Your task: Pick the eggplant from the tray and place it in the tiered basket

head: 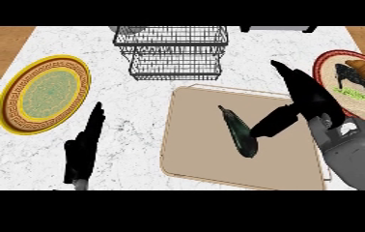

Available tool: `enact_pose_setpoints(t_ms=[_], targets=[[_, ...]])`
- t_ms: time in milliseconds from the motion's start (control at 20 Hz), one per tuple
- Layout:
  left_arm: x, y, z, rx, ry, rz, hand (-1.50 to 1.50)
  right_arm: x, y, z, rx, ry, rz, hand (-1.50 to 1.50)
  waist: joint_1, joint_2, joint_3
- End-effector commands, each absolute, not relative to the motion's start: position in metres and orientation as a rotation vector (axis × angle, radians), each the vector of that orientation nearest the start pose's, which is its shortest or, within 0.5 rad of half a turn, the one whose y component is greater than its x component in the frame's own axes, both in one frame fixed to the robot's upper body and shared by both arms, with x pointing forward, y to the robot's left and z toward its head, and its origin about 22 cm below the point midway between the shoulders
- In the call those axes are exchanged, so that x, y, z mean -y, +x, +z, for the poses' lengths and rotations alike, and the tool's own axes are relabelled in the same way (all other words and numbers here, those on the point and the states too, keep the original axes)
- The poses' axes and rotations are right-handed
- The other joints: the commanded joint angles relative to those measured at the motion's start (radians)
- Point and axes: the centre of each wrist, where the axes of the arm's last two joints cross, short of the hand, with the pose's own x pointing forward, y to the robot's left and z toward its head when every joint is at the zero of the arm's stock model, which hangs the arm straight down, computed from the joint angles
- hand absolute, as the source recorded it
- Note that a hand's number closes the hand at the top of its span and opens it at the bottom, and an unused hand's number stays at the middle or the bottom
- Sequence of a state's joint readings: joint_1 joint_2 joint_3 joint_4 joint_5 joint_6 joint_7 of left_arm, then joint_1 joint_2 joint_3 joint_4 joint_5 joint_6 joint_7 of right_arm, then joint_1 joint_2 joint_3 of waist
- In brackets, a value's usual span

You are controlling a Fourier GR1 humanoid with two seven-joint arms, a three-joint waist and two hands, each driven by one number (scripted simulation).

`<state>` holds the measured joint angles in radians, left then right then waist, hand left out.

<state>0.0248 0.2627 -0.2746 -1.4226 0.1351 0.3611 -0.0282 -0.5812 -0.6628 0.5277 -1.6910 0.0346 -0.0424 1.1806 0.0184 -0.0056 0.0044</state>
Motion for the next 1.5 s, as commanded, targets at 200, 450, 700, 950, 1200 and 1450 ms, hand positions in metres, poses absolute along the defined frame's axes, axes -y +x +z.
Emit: enact_pose_setpoints(t_ms=[200, 450, 700, 950, 1200, 1450], targets=[[-0.236, 0.22, -0.048, 1.308, 0.244, -0.03, 0.0, 0.156, 0.313, 0.151, 0.603, -0.778, 0.81, -1.5, -0.005, 0.005, -0.007], [-0.25, 0.216, -0.056, 1.306, 0.238, -0.039, 0.0, 0.142, 0.323, 0.132, 0.536, -0.742, 0.847, -1.5, -0.005, 0.008, -0.007], [-0.238, 0.207, -0.062, 1.316, 0.271, -0.026, 0.0, 0.122, 0.322, 0.117, 0.554, -0.686, 0.82, -1.5, -0.011, 0.005, -0.006], [-0.258, 0.216, -0.043, 1.304, 0.258, -0.036, 0.0, 0.125, 0.324, 0.108, 0.453, -0.704, 0.916, -1.5, -0.014, 0.002, -0.006], [-0.24, 0.209, -0.05, 1.324, 0.241, -0.034, 0.0, 0.13, 0.345, 0.1, 0.344, -0.683, 0.937, -1.5, -0.002, 0.007, -0.006], [-0.249, 0.205, -0.055, 1.31, 0.262, -0.032, 0.0, 0.12, 0.346, 0.111, 0.343, -0.653, 0.941, -1.5, -0.013, 0.003, -0.006]])
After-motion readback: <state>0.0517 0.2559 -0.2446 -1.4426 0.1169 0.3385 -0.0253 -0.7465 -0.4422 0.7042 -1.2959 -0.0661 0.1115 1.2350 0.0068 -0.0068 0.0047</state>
